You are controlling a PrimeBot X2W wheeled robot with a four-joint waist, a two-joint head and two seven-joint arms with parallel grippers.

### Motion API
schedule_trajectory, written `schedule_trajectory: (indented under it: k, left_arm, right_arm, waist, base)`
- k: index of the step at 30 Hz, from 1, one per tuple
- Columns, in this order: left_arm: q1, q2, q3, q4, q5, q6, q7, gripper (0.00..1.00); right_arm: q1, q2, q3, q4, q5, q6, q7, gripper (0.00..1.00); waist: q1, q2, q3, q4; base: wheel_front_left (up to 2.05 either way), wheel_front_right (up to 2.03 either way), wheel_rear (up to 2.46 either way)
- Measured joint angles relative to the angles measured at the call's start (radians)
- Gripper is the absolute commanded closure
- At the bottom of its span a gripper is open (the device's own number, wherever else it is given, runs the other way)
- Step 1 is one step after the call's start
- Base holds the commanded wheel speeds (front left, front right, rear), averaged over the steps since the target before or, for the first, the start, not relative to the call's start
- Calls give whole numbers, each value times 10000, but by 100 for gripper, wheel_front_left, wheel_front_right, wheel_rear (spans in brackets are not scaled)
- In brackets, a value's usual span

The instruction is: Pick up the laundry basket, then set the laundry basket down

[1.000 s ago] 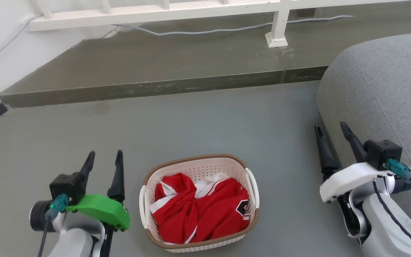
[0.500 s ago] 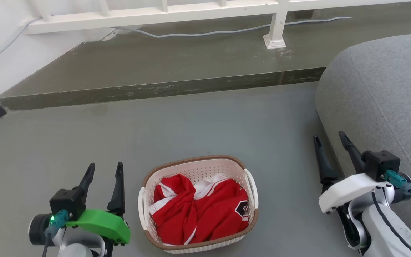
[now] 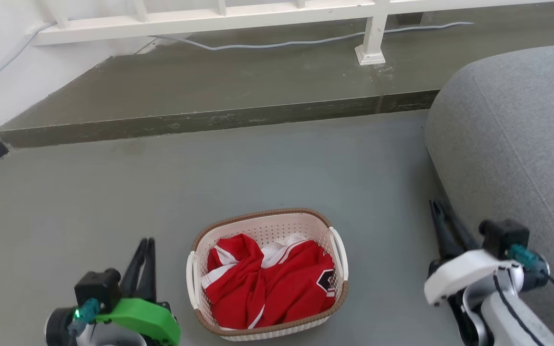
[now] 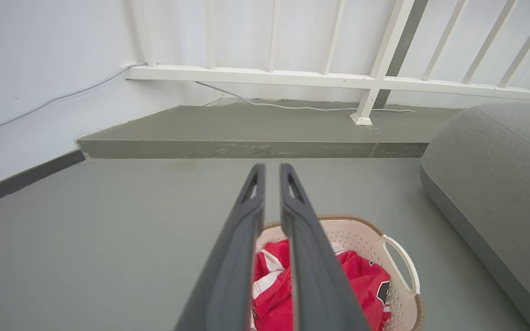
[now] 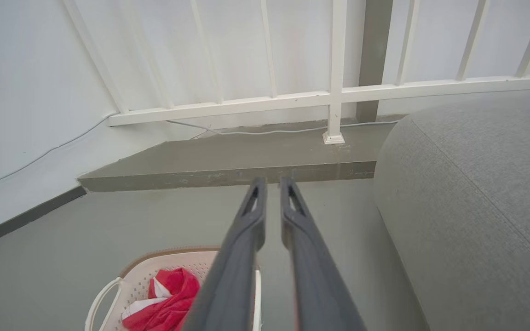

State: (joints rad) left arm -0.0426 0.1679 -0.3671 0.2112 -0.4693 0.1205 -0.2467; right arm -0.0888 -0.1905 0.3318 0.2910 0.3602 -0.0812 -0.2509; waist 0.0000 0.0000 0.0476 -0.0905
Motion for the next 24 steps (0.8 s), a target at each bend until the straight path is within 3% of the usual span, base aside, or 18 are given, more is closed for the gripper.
schedule_trajectory:
  k: [24]
  left_arm:
    - [133,-297,798,44,-2671,-506,669,100]
  right_arm:
    - [215,360,-917,-35,2859,431,686,100]
  waist:
    - [0,0,-102,216]
  base:
    - [0,0,0]
